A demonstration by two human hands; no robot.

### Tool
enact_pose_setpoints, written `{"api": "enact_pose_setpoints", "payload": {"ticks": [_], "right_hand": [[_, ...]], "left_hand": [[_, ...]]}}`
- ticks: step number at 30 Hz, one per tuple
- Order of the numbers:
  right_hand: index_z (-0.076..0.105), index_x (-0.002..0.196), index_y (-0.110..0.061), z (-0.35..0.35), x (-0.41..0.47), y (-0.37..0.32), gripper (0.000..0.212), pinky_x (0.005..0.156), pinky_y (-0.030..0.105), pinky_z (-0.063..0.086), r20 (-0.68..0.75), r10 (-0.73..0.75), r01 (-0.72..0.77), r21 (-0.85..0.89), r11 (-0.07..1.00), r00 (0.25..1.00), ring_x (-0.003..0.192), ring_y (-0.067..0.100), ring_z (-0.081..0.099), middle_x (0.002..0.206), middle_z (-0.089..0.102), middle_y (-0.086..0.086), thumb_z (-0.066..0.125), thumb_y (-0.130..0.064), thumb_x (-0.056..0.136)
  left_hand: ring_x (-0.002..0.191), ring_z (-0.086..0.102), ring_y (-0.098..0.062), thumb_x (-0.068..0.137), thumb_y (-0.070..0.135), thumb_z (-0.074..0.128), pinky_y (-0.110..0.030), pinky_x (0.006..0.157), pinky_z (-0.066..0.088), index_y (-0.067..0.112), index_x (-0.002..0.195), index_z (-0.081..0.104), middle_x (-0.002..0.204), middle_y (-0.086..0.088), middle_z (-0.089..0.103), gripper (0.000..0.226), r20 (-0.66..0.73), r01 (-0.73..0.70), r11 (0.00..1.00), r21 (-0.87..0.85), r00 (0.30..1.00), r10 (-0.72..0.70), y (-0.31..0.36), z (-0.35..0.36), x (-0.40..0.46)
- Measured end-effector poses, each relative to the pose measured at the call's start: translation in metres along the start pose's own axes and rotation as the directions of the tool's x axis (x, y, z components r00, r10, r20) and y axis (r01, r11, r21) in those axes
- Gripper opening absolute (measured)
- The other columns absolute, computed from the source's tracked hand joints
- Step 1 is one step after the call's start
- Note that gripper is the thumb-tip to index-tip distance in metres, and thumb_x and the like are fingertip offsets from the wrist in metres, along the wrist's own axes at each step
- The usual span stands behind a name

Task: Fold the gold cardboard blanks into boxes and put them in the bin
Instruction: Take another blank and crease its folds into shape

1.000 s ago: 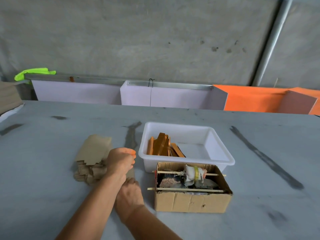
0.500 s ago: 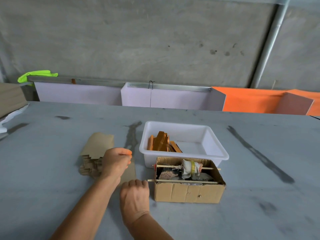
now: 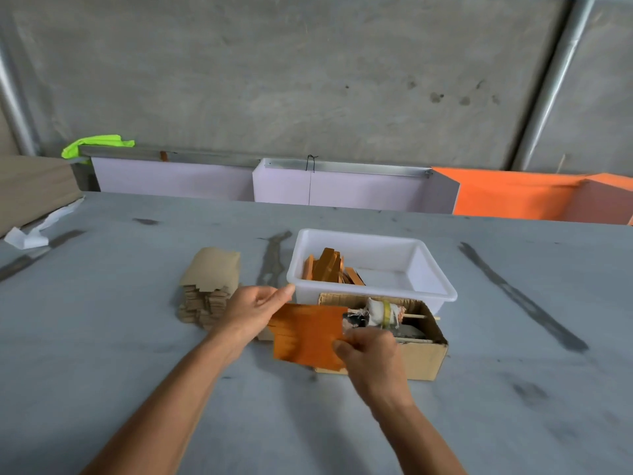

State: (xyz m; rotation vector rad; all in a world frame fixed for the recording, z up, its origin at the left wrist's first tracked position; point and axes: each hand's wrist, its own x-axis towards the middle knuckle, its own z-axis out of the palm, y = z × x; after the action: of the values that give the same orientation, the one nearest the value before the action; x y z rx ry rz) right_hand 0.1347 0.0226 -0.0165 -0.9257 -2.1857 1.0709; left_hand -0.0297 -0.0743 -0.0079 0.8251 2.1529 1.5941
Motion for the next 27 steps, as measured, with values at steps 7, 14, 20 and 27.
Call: {"api": "enact_pose_setpoints", "payload": {"ticks": [7,14,20,27], "right_hand": [[0.062,0.064,-0.011,-0.034,-0.008,0.014,0.027,0.070,0.029,0.050,0.217,0.293,-0.347,0.275,0.897,0.931,0.075,0.019,0.059,0.082,0.068,0.009,0.063,-0.016,0.090],[0.072,0.089,-0.014,-0.060,-0.013,0.021,0.009,0.061,0.024,0.049,0.221,0.281,-0.356,0.532,0.768,0.934,0.081,0.017,0.066,0.082,0.073,0.001,0.070,-0.020,0.083],[0.069,0.083,-0.004,-0.071,-0.011,0.038,0.008,0.070,0.035,0.051,0.205,0.312,-0.373,0.561,0.739,0.928,0.080,0.023,0.063,0.082,0.069,0.009,0.069,-0.013,0.082],[0.069,0.073,-0.009,-0.075,-0.018,0.058,0.017,0.048,0.018,0.046,0.129,0.193,-0.232,0.534,0.813,0.973,0.055,0.010,0.061,0.064,0.068,0.001,0.063,0.002,0.084]], "left_hand": [[0.058,0.064,-0.009,0.080,0.000,0.069,-0.018,0.049,0.048,0.010,0.083,0.072,0.069,-0.003,0.072,0.011,0.146,0.059,0.994,-0.092,0.988,-0.045,0.008,0.012,-0.018],[0.056,0.058,-0.014,0.083,0.000,0.066,-0.020,0.048,0.046,0.009,0.080,0.073,0.065,-0.006,0.068,0.012,0.178,0.073,0.988,-0.133,0.983,-0.049,0.016,0.030,-0.029],[0.049,0.056,0.001,0.085,0.005,0.066,-0.015,0.049,0.043,0.014,0.078,0.073,0.056,0.007,0.065,0.014,0.239,0.045,0.992,-0.115,0.971,-0.016,0.023,0.046,-0.039],[0.055,0.060,0.004,0.082,0.005,0.070,-0.009,0.052,0.042,0.014,0.078,0.071,0.063,0.007,0.069,0.010,0.228,-0.049,0.999,-0.010,0.972,0.050,0.019,0.063,-0.051]]}}
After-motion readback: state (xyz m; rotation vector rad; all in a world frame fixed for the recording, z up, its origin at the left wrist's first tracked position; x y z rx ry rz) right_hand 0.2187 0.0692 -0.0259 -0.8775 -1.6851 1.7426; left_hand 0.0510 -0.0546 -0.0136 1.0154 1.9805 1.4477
